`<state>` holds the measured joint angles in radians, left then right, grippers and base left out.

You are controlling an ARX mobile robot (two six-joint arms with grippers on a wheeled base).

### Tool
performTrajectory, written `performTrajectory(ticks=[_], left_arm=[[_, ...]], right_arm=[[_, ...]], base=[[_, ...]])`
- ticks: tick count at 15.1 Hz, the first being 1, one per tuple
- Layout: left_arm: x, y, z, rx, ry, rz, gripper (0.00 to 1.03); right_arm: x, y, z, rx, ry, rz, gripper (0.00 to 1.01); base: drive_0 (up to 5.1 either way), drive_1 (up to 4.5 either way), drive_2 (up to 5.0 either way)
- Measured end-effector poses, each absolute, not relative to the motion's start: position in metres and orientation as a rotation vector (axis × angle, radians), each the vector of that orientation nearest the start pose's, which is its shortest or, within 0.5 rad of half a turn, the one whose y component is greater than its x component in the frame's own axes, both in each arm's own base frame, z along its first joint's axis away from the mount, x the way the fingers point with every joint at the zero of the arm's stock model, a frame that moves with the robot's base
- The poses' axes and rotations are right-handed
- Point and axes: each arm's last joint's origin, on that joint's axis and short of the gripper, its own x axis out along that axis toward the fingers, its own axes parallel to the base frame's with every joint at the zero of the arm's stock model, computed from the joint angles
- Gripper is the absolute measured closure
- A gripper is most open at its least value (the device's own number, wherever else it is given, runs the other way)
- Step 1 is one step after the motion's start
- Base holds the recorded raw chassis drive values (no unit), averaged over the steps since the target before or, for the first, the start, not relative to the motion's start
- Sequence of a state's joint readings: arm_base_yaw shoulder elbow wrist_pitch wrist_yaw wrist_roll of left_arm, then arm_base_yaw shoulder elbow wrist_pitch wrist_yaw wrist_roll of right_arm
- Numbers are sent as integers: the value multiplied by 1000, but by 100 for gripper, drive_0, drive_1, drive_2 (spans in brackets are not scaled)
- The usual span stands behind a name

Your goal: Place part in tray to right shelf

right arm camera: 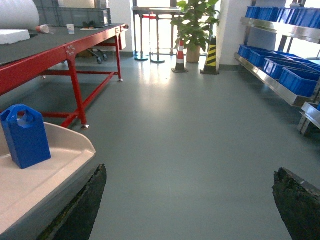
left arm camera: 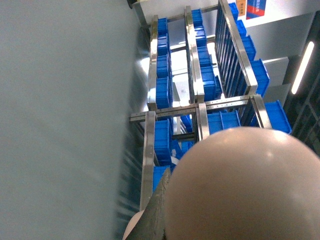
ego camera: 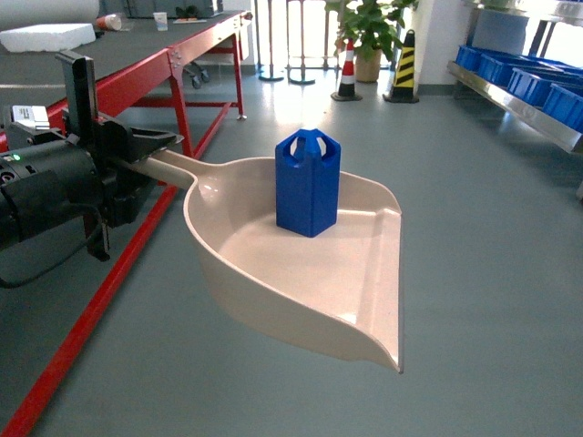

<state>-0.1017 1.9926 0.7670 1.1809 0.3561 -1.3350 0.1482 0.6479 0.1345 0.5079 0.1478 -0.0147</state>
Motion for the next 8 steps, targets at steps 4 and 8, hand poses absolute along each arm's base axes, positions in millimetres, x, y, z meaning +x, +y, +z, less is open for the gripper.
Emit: performTrajectory(ticks=[4,8], left_arm=[[359,-47,129,-1316,349,-357,89],[359,-47,130,-1316,345,-360,89]], right_arm=[[148,18,194,-15,7,0,3],[148,18,194,-16,5,1,3]], base=[[0,400,-400],[0,400,-400]])
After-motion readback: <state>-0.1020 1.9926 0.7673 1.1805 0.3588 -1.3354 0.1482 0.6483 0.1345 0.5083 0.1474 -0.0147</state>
